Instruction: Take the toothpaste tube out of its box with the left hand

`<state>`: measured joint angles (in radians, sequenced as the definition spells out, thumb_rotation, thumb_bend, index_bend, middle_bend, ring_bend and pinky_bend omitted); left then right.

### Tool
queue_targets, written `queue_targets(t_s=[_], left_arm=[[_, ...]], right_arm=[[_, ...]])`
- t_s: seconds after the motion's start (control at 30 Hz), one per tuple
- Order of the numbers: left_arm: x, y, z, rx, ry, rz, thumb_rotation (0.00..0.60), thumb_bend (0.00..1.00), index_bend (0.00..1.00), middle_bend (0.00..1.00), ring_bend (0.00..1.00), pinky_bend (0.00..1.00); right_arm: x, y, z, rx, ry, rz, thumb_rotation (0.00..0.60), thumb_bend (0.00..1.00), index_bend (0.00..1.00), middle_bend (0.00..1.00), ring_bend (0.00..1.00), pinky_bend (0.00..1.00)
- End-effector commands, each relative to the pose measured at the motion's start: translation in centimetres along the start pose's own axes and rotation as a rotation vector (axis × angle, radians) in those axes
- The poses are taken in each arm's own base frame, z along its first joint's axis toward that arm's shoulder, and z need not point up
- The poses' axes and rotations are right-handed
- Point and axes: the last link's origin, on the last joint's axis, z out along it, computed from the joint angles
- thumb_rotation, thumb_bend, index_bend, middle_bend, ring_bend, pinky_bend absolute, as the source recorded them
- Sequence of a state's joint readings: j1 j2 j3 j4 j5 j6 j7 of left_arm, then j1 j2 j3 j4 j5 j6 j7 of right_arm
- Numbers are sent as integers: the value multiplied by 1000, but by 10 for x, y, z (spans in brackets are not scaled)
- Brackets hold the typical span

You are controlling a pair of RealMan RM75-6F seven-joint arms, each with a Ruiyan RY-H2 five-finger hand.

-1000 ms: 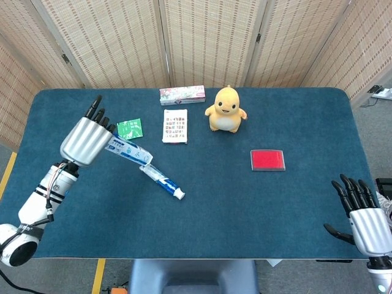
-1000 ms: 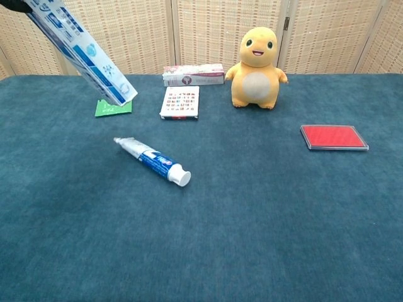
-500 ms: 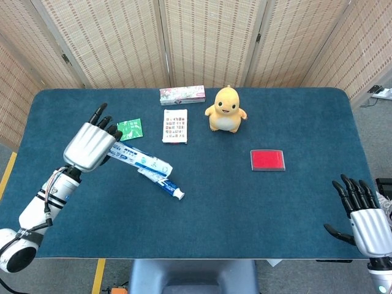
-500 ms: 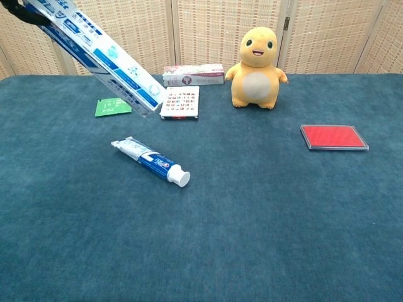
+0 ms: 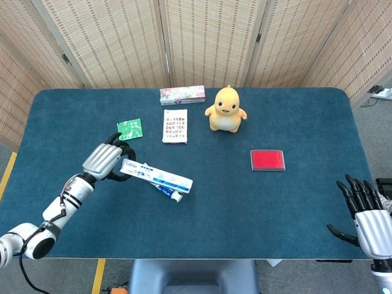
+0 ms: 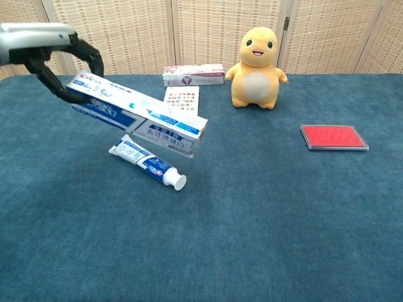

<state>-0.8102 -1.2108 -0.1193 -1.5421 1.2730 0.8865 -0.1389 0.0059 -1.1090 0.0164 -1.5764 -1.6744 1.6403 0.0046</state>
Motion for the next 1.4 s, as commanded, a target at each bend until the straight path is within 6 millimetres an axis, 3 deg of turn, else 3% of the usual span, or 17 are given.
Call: queue_targets(t_s=[0.03, 0.2, 0.33, 0.43, 0.5, 0.67, 0.87, 1.17, 1.3, 1.4], left_arm=[[-36, -10, -1, -6, -44, -63, 600, 286, 548, 477, 247, 0], [-60, -16, 1, 10, -92, -105, 600, 245, 465, 419, 168, 0], [-67, -15, 2, 23, -152, -138, 600, 198, 243, 157, 16, 0], [-66, -16, 1, 32, -174, -117, 600, 169, 49, 7, 0, 0], [-65, -17, 0, 39, -176, -107, 600, 161, 3, 0, 0, 0], [-48, -17, -12, 41, -162, -30, 600, 158, 0, 0, 0, 0], [-30, -33, -65, 95, -73, 93, 600, 156, 0, 0, 0, 0], [-52, -91, -167, 265, 188, 133, 600, 163, 0, 0, 0, 0], [-59, -92, -203, 328, 276, 238, 600, 162, 0, 0, 0, 0], [-58, -82, -211, 314, 293, 242, 600, 162, 0, 0, 0, 0]], right_arm=[[0, 0, 0, 1, -2, 0, 600, 107, 0, 0, 0, 0], [0, 0, -1, -1, 1, 0, 600, 107, 0, 0, 0, 0], [0, 0, 0, -1, 1, 0, 600, 107, 0, 0, 0, 0], [0, 0, -1, -2, 3, 1, 600, 106, 0, 0, 0, 0], [0, 0, -1, -3, 5, 1, 600, 106, 0, 0, 0, 0], [-1, 0, -1, -2, 0, -2, 600, 106, 0, 0, 0, 0], [-1, 1, 1, -15, -3, -3, 600, 107, 0, 0, 0, 0], [-8, -1, 7, -30, -32, -25, 600, 106, 0, 0, 0, 0], [-13, -1, 12, -47, -52, -39, 600, 106, 0, 0, 0, 0], [-16, -2, 15, -54, -65, -47, 600, 107, 0, 0, 0, 0]])
